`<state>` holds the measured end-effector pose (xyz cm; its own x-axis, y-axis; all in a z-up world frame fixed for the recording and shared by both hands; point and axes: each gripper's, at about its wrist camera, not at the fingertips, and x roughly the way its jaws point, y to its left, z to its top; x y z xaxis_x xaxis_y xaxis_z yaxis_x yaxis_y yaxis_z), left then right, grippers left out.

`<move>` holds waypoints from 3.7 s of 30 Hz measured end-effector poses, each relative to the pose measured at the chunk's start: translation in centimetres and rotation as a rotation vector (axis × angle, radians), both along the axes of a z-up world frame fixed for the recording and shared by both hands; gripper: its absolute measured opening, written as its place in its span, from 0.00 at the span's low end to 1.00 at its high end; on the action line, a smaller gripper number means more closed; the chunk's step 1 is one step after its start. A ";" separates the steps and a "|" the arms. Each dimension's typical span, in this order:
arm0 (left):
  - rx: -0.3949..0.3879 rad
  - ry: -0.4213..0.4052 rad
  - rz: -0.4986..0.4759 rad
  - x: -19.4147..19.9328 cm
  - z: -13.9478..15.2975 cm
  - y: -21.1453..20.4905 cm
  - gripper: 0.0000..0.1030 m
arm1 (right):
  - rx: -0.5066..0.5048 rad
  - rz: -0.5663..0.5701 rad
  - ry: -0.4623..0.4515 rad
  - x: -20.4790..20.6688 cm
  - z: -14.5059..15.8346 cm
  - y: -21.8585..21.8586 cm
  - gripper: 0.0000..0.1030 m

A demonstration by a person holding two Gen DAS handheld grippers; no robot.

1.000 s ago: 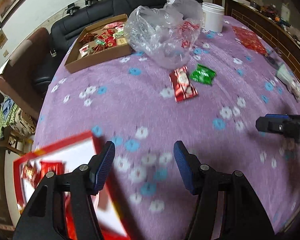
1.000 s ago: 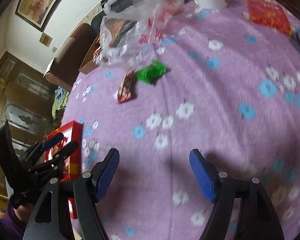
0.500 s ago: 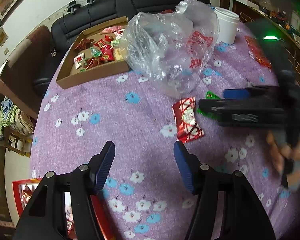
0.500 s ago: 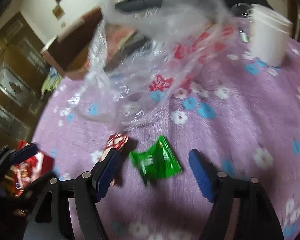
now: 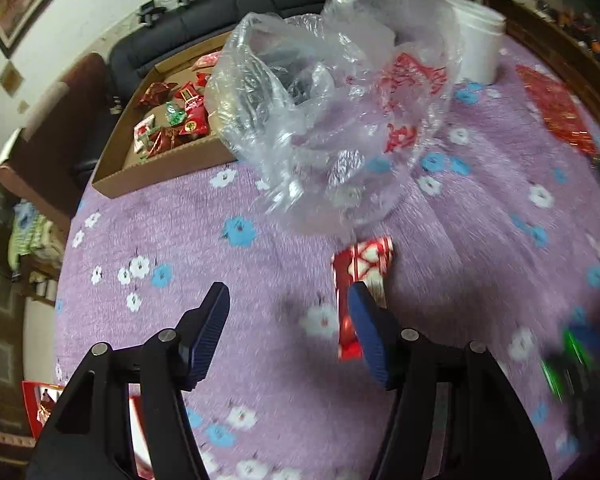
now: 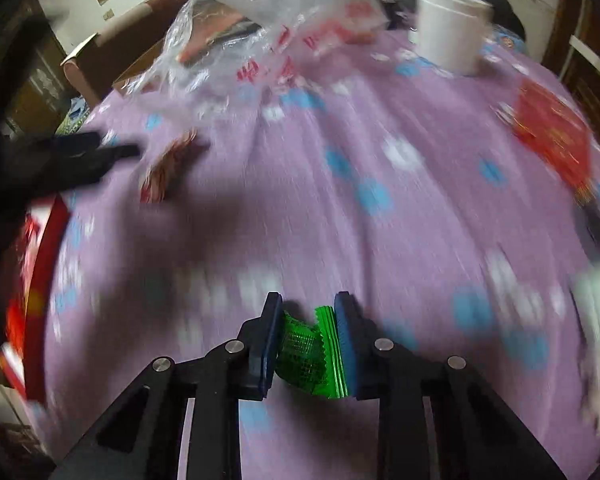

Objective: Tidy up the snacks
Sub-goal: 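Grasp the green packet with right while left grasps the red-white packet, then carry the green and red-white packets over the white tray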

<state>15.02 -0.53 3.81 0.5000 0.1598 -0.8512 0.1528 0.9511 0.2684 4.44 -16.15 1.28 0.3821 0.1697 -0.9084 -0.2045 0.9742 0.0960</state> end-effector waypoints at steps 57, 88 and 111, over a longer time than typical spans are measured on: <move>-0.345 0.095 -0.074 -4.4 -1.5 3.0 0.08 | 0.147 -0.119 -0.022 -7.7 -0.1 -3.6 0.33; -0.490 0.103 -0.156 -15.6 0.7 7.8 0.11 | 0.084 -0.066 -0.053 -9.2 -0.2 -2.6 0.33; -0.272 -0.033 0.001 -19.0 4.5 10.0 0.10 | 0.183 0.105 -0.064 -10.3 2.0 4.8 0.26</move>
